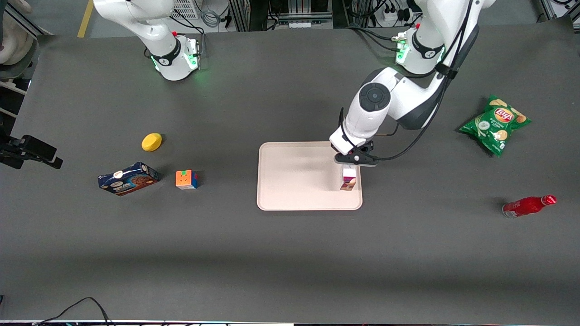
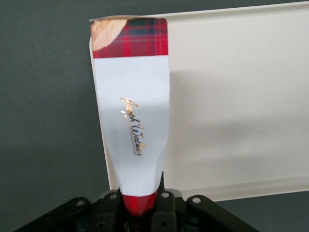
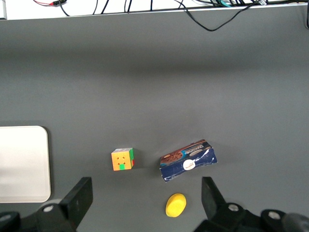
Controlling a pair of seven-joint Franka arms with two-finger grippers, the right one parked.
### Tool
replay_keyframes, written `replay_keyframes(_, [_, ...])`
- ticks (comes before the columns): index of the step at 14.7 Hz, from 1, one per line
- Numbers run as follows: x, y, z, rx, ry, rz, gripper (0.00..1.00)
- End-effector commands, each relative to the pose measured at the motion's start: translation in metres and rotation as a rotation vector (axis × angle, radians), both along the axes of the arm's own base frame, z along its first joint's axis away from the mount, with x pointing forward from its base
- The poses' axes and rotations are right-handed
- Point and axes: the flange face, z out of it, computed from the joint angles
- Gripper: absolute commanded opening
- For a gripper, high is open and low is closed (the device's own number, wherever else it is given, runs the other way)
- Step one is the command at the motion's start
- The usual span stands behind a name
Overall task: Place red cookie box on tray
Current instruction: 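Lower the box onto the tray edge and open the left gripper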
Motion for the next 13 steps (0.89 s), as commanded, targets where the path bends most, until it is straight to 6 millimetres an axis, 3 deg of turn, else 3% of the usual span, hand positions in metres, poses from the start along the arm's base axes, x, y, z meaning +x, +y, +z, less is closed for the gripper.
replay_keyframes(1, [0.017, 0.000, -0.017, -0.017, -0.010, 0.049, 0.00])
replay_keyframes(6, [0.041, 0.004, -0.041, -0.017, 0.003, 0.091, 0.00])
replay_keyframes(13, [0.047, -0.001, -0.057, -0.015, 0.016, 0.103, 0.00])
